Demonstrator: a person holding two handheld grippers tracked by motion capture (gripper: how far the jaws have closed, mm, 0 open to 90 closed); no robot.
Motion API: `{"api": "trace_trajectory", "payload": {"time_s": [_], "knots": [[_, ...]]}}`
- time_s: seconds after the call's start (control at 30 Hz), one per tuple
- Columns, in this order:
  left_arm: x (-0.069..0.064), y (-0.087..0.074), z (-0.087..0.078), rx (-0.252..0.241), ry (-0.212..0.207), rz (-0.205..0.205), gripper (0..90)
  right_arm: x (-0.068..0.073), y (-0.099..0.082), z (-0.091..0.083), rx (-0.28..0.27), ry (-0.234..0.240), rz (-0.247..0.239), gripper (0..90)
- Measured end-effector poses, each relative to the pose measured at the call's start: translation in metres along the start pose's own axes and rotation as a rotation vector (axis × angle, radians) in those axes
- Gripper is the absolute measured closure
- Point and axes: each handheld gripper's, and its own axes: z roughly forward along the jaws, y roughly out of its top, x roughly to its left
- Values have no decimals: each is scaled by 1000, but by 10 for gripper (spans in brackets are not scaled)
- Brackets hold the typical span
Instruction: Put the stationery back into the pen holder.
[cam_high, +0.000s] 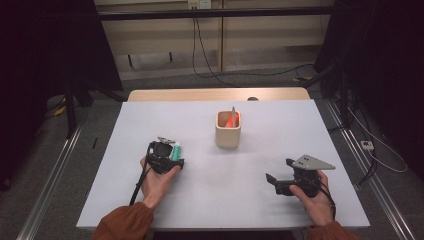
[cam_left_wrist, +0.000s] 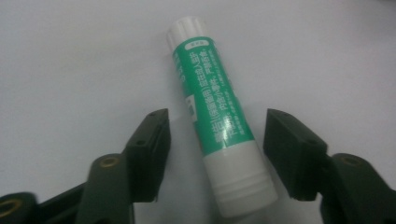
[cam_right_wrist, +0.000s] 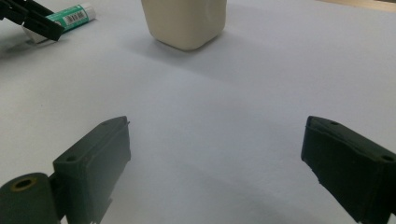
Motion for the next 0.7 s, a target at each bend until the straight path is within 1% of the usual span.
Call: {"api": "trace_trajectory", "payload": {"time_s": [0.07,0.1,0.17,0.2,0.23,0.27,0.3,0.33,0.37,0.43,0.5,0.57,0.6,0.67,0.7], "knots": [[0,0,0,-1,-1,-1,447,0,0,0,-3,5,-4,81],[-1,0,0,0,-3,8,475,1,0,0,-2,5,-5,81],[-2,0,-1,-2,-14,5,528,1,0,0,-1,6,-4,81],[-3,0,-1,-1,-14,10,550,1,0,0,-1,5,-3,81],[-3,0,-1,0,-20,7,573,0,0,0,-1,4,-2,81],[-3,0,-1,-3,-13,4,584,0,0,0,-2,4,-2,81],[-2,0,-1,1,-23,4,600,0,0,0,-2,4,0,81],[-1,0,-2,4,-25,6,623,0,0,0,-1,3,0,81],[1,1,-1,4,-33,-2,651,0,0,0,-1,3,-1,81],[3,2,-1,14,-48,-11,653,0,0,0,0,4,-1,81],[2,3,-1,17,-44,3,654,0,0,0,0,4,-2,81],[4,3,-1,13,-46,1,655,0,0,0,-2,6,-3,80],[6,3,-2,18,-67,-7,656,0,0,0,-2,5,-2,80],[9,3,-2,19,-90,-15,657,0,0,1,-1,8,-3,79],[10,3,-2,20,-95,-13,657,0,1,1,0,10,-3,79]]}}
